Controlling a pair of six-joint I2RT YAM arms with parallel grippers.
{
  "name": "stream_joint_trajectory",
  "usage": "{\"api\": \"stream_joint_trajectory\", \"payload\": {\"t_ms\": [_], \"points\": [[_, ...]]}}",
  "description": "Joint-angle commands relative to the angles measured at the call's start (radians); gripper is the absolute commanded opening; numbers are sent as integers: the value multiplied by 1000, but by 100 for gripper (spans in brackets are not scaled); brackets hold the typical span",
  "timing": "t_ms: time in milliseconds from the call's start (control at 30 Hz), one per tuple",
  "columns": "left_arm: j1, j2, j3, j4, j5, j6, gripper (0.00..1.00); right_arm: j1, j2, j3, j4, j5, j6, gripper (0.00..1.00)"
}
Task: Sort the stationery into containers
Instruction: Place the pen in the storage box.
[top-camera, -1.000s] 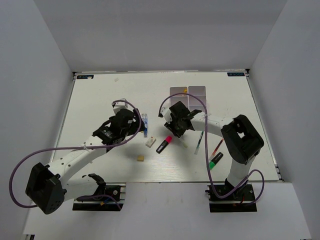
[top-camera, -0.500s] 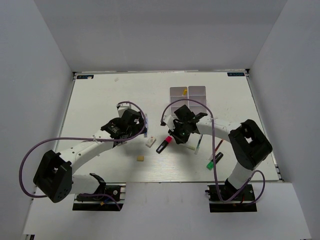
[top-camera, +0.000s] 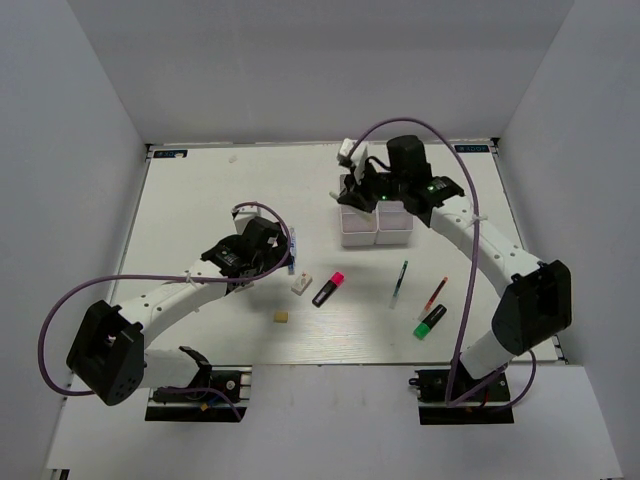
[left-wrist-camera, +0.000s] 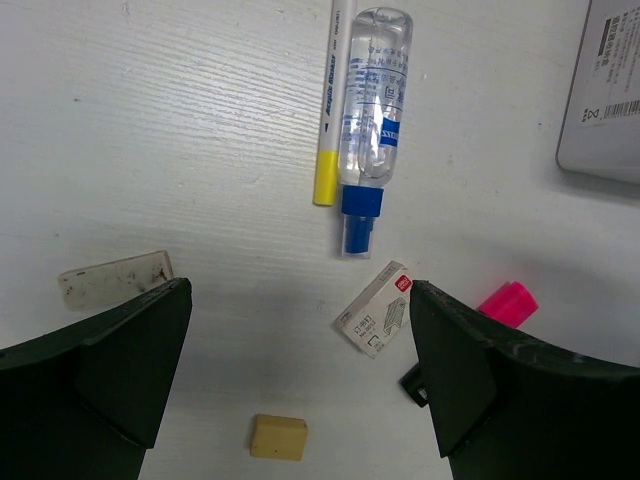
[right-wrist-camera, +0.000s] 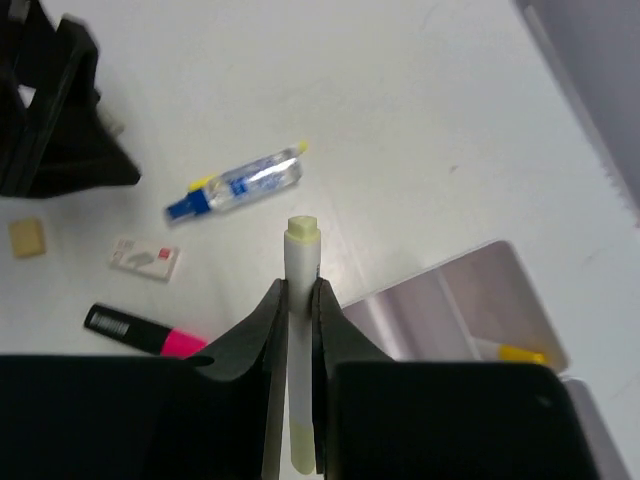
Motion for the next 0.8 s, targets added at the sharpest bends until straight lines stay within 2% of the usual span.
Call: {"api": "stream_joint_trajectory", "payload": {"t_ms": [0, 267, 500, 600, 767], "points": [[5, -23, 12, -11, -15, -10, 100, -60, -9, 7, 242, -112, 96, 0], [5, -33, 3, -20, -15, -10, 100, -173, 133, 48, 502, -324, 128, 0], [5, -33, 3, -29, -15, -10, 100, -219, 299, 188, 548, -506, 150, 0], [5, -33, 3, -40, -15, -10, 100, -238, 330, 188, 675, -543, 209, 0], [5, -33, 3, -40, -15, -20, 100, -265, 409, 241, 661, -620, 233, 0]]}}
